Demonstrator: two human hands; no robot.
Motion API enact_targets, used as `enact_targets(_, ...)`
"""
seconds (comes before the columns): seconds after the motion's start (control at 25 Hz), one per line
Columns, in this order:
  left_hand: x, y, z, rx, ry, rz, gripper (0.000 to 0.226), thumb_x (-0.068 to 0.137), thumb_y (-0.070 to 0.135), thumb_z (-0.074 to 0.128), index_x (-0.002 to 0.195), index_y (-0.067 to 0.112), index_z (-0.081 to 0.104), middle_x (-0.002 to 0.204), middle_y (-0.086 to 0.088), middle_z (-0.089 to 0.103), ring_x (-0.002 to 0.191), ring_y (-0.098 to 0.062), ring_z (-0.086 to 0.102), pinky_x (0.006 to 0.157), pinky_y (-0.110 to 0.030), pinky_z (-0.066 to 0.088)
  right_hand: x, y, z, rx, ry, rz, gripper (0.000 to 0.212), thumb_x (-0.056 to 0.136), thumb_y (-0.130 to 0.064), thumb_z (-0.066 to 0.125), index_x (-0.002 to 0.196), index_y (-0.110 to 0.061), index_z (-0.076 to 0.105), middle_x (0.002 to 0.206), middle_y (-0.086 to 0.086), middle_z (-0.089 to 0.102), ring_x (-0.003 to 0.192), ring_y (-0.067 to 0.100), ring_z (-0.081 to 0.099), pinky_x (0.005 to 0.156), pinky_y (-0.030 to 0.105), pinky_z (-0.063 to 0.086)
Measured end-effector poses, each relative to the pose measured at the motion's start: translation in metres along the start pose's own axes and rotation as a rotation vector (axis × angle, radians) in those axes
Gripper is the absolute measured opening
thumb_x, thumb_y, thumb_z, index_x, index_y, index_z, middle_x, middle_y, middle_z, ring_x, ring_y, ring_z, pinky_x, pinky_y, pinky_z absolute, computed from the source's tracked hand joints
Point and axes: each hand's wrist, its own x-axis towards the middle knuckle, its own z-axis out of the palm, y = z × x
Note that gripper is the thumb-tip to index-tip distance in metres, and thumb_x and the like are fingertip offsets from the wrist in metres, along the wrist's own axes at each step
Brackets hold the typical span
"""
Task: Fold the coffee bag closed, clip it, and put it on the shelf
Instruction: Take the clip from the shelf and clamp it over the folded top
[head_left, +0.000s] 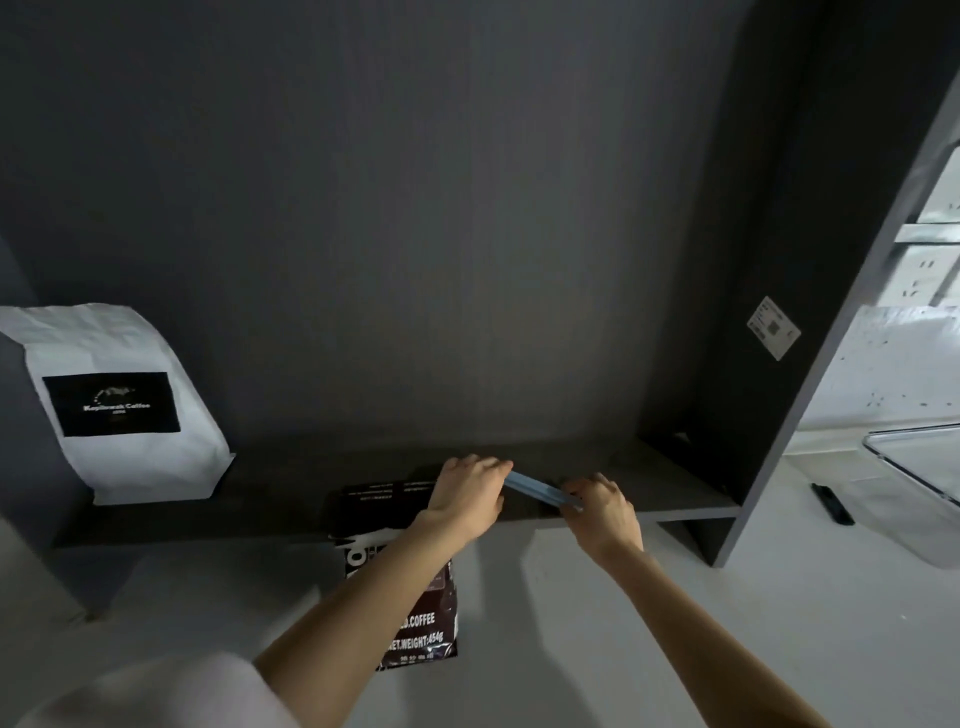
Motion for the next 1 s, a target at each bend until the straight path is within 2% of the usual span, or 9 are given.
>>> enact_targets(0.12, 0.01, 0.003, 0.007, 0.025, -0.023, -0.053, 0.043, 0.088, 0.02, 0.045, 0.13, 0.016, 0.037, 0.136, -0.006, 0.048, 0.124, -0.026, 0.04, 0.102, -0.04, 0.03, -0.003, 0.005, 0.0, 0.096, 0.047, -0.044, 0.027, 0.084, -0.013, 0.054, 0.109, -0.014, 0.062, 0.113, 0.012, 0.059, 0.104, 0.03, 0.055, 0.086, 0.037, 0.045)
enact_targets(0.32, 0.012, 0.003, 0.01, -0.082, 0.084, -0.077, 0.031, 0.087, 0.02, 0.046, 0.118, 0.02, 0.051, 0.124, -0.004, 0.058, 0.115, -0.025, 0.047, 0.095, -0.038, 0.033, -0.008, 0.008, -0.001, 0.261, 0.132, -0.06, 0.023, 0.082, -0.01, 0.057, 0.104, -0.01, 0.065, 0.107, 0.015, 0.062, 0.094, 0.027, 0.057, 0.077, 0.028, 0.043)
enact_targets(0.44, 0.008, 0.003, 0.004, -0.195, 0.152, -0.078, 0.025, 0.087, 0.021, 0.049, 0.112, 0.019, 0.055, 0.117, -0.004, 0.061, 0.109, -0.023, 0.051, 0.093, -0.037, 0.035, -0.011, 0.003, -0.01, 0.373, 0.192, -0.089, 0.022, 0.082, -0.011, 0.059, 0.104, -0.011, 0.065, 0.104, 0.008, 0.06, 0.083, 0.014, 0.051, 0.063, 0.007, 0.037)
enact_targets(0.6, 0.0, 0.003, -0.021, -0.345, 0.207, -0.043, 0.025, 0.086, 0.024, 0.052, 0.11, 0.019, 0.057, 0.114, -0.005, 0.062, 0.105, -0.022, 0.054, 0.095, -0.039, 0.035, -0.017, -0.008, -0.032, 0.521, 0.263, -0.112, 0.02, 0.081, -0.01, 0.061, 0.101, -0.012, 0.066, 0.099, 0.005, 0.059, 0.078, 0.011, 0.053, 0.062, 0.01, 0.04)
enact_targets(0.72, -0.017, 0.002, -0.052, -0.456, 0.222, 0.023, 0.024, 0.084, 0.026, 0.056, 0.106, 0.017, 0.06, 0.109, -0.005, 0.064, 0.101, -0.021, 0.055, 0.093, -0.039, 0.04, -0.029, -0.015, -0.052, 0.708, 0.243, -0.115, 0.021, 0.082, -0.01, 0.06, 0.101, -0.018, 0.063, 0.098, 0.005, 0.059, 0.075, 0.008, 0.053, 0.063, 0.013, 0.044)
enact_targets(0.8, -0.036, 0.0, -0.071, -0.566, 0.221, 0.07, 0.023, 0.082, 0.027, 0.058, 0.102, 0.017, 0.063, 0.103, -0.004, 0.064, 0.094, -0.018, 0.057, 0.081, -0.03, 0.044, -0.041, -0.022, -0.064, 0.892, 0.197, -0.12, 0.02, 0.082, -0.011, 0.059, 0.095, -0.026, 0.062, 0.093, 0.001, 0.06, 0.081, 0.009, 0.055, 0.07, 0.016, 0.046)
enact_targets(0.88, -0.057, -0.002, -0.08, -0.669, 0.224, 0.083, 0.022, 0.081, 0.027, 0.06, 0.1, 0.018, 0.063, 0.095, 0.001, 0.063, 0.083, -0.006, 0.056, 0.069, -0.014, 0.042, -0.054, -0.032, -0.069, 1.069, 0.159, -0.118, 0.022, 0.081, -0.011, 0.06, 0.093, -0.029, 0.061, 0.09, -0.003, 0.06, 0.087, 0.012, 0.057, 0.077, 0.019, 0.046)
enact_targets(1.0, -0.087, -0.009, -0.077, -0.776, 0.257, 0.035, 0.021, 0.079, 0.028, 0.061, 0.099, 0.02, 0.065, 0.081, 0.016, 0.057, 0.07, 0.008, 0.052, 0.062, -0.003, 0.04, -0.071, -0.051, -0.064, 1.242, 0.078, -0.099, 0.022, 0.081, -0.009, 0.06, 0.095, -0.027, 0.063, 0.092, -0.003, 0.063, 0.091, 0.012, 0.06, 0.08, 0.022, 0.048)
